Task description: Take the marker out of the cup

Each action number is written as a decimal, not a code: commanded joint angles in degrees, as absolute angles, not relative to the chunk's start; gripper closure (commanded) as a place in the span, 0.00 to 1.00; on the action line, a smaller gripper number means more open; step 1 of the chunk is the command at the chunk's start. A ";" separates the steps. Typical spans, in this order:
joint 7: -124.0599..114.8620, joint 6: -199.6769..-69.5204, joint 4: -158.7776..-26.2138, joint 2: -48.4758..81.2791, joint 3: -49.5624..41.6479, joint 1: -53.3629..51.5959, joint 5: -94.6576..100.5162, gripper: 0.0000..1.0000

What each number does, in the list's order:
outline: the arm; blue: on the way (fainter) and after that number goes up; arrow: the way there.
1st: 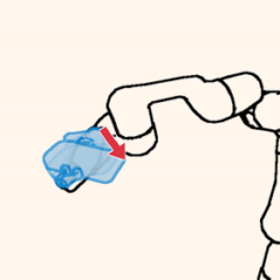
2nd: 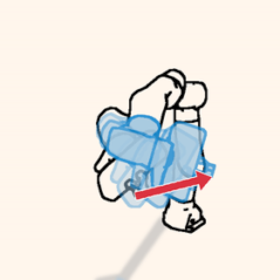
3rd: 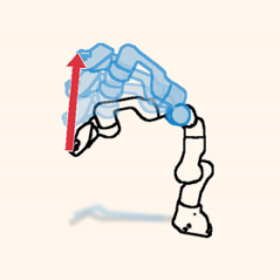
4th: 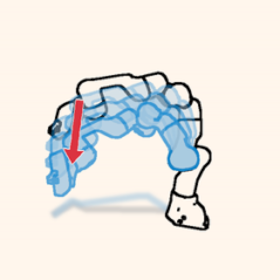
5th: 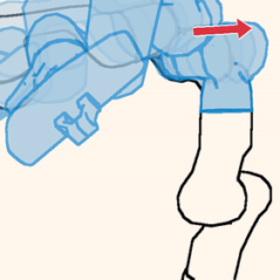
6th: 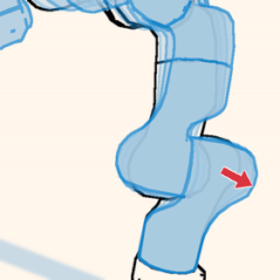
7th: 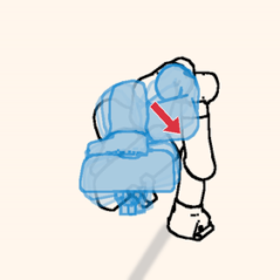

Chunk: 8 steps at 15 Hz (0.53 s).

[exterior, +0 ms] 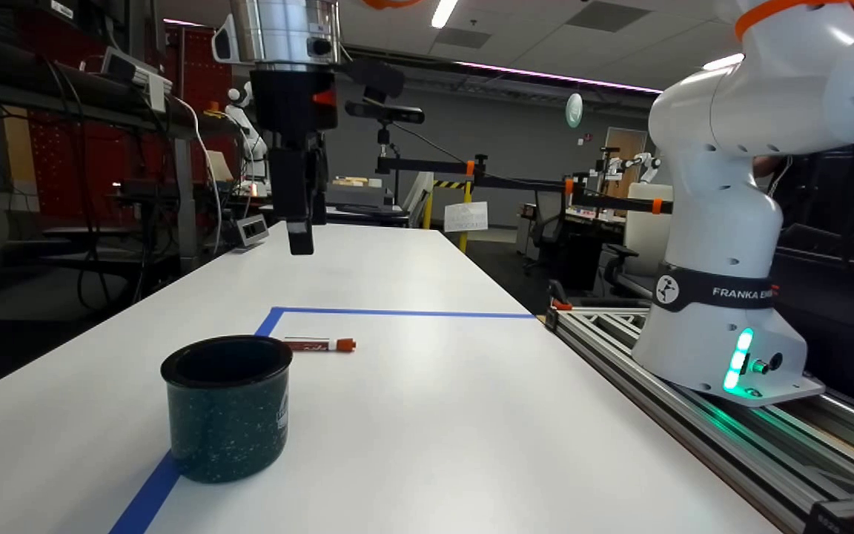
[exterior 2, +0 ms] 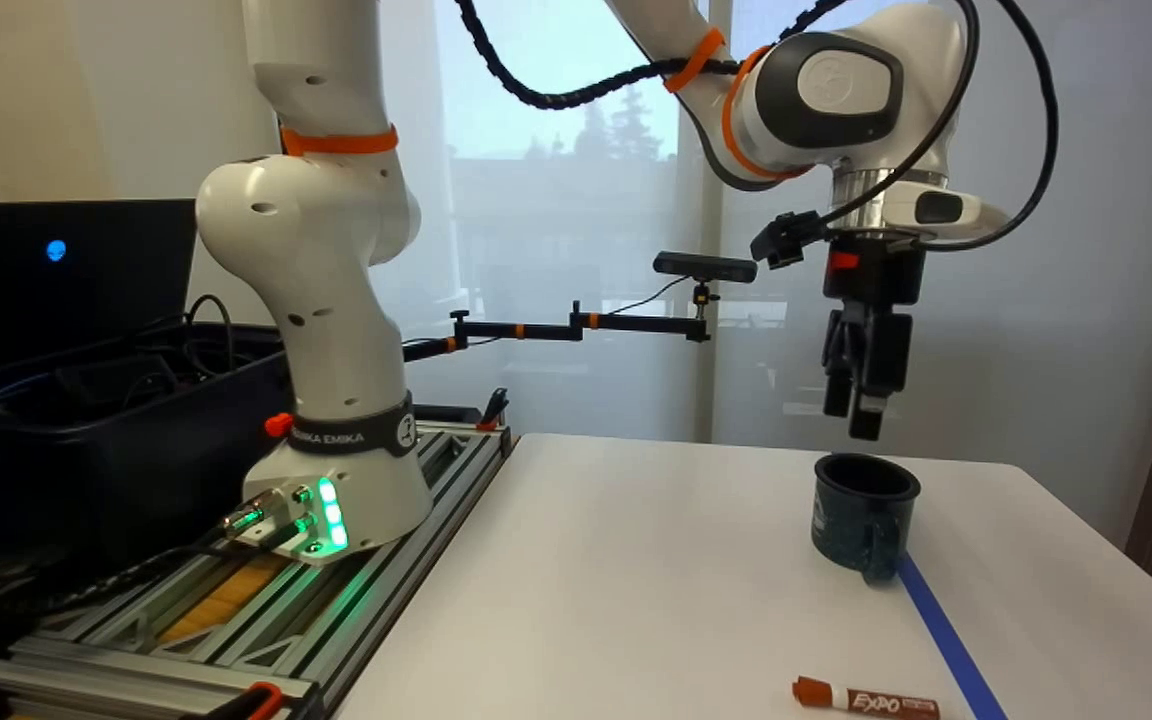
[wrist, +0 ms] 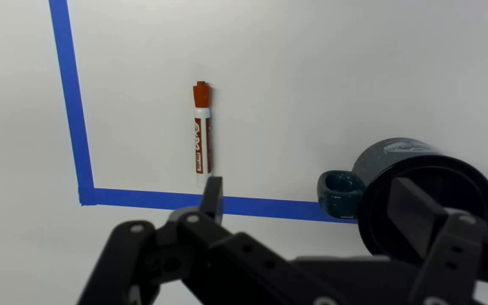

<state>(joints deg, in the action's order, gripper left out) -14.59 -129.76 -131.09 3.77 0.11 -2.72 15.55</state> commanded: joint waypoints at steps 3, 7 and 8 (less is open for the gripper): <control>-14.42 -129.58 -131.00 4.21 0.24 -2.44 15.49 0.00; -14.41 -129.58 -131.00 4.26 0.23 -2.41 15.49 0.00; -14.41 -129.58 -131.00 4.26 0.23 -2.41 15.49 0.00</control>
